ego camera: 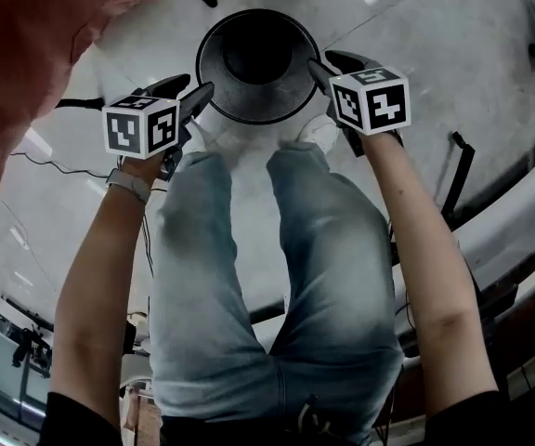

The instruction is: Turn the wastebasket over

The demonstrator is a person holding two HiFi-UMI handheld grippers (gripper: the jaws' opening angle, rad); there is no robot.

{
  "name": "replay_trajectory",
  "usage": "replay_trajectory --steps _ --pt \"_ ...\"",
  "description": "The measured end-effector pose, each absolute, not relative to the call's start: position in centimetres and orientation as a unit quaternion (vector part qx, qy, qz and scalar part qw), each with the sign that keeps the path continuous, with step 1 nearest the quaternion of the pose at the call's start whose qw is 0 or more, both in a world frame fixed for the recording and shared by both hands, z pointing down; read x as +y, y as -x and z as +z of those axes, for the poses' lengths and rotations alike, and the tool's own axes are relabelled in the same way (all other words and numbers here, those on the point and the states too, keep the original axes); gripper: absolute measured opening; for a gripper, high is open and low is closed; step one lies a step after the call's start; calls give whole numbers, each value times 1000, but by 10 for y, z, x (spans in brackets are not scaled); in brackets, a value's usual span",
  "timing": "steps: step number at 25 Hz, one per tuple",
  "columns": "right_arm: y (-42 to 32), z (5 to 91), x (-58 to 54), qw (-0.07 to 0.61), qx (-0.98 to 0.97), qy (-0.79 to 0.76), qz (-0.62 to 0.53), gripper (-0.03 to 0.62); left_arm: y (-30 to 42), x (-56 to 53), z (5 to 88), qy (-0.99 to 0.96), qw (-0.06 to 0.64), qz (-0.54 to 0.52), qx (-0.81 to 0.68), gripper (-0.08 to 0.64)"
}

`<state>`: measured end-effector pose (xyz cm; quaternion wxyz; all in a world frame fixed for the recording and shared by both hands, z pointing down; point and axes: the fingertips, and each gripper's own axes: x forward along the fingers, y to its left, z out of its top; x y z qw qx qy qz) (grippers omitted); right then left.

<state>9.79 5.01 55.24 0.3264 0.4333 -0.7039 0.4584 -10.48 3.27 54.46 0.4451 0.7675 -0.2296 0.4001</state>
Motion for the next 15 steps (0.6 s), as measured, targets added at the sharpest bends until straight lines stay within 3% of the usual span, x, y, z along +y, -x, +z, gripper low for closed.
replay_trajectory --steps 7,8,11,15 --pt "-97 580 31 327 -702 -450 444 108 106 17 591 -746 476 386 -261 201" --pt "-97 581 30 328 -702 -452 441 65 107 16 593 -742 481 383 -266 175" --pt "-96 580 28 327 -701 -452 445 48 103 12 592 -747 474 385 -264 78" --pt "-100 566 18 316 -704 -467 431 46 98 1 581 -764 422 412 -260 71"
